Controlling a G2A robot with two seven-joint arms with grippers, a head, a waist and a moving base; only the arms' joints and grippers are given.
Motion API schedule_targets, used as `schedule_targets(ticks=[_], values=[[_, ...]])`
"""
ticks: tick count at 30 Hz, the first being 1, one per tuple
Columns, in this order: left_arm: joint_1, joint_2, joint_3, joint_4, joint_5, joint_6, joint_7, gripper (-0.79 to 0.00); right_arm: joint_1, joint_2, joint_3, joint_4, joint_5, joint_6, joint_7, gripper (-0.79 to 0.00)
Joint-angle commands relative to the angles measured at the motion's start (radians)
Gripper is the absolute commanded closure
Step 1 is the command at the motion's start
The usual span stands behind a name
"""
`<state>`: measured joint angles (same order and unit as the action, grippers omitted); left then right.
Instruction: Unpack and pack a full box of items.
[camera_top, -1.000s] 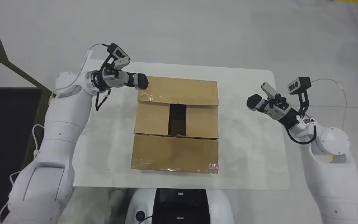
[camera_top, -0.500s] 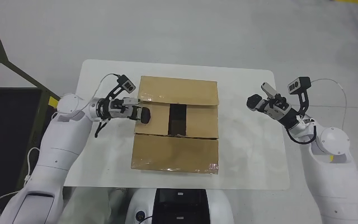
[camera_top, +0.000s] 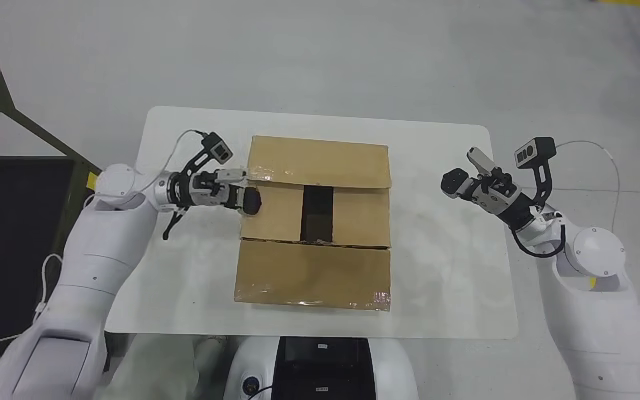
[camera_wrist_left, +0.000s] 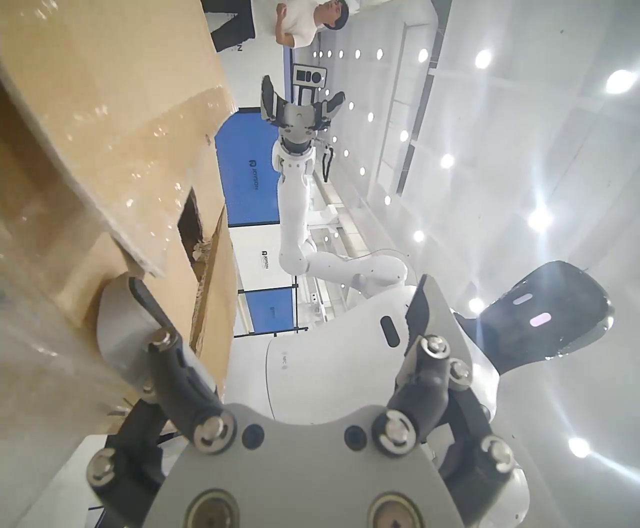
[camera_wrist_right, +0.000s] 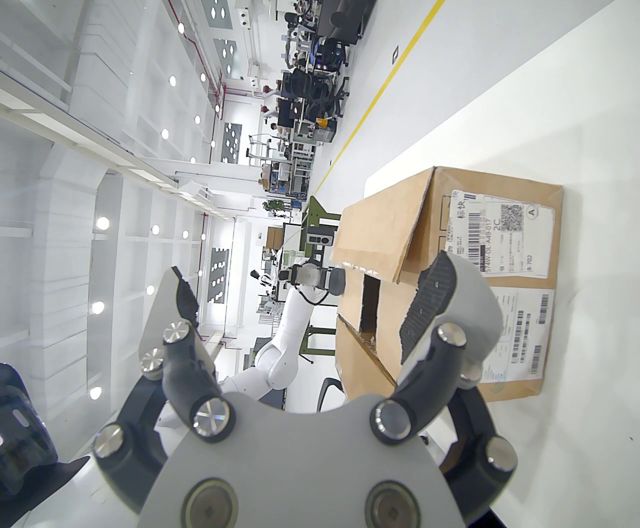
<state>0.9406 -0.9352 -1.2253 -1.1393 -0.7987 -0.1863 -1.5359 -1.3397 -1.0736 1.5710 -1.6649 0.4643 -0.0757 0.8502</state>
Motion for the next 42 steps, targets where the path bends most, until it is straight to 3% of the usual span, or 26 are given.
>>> schedule_targets(ticks=[1,9,24,42], values=[[-0.018,-0.002,0.003,0.016,0.000,-0.003,0.000,-0.785,0.000,0.000,0.000,0.000,0.000,0.000,0.000,-0.785],[-0.089,-0.018,0.018,0.070,-0.026,-0.017,0.028,-0.785,0.000,0.000,0.000,0.000,0.000,0.000,0.000,-0.785],[-0.205,-0.075,0.082,0.172,-0.208,0.057,0.038,-0.785,0.000,0.000,0.000,0.000,0.000,0.000,0.000,-0.785],[-0.384,-0.146,0.159,0.344,-0.203,0.030,0.143,-0.785,0.000,0.000,0.000,0.000,0.000,0.000,0.000,-0.785]])
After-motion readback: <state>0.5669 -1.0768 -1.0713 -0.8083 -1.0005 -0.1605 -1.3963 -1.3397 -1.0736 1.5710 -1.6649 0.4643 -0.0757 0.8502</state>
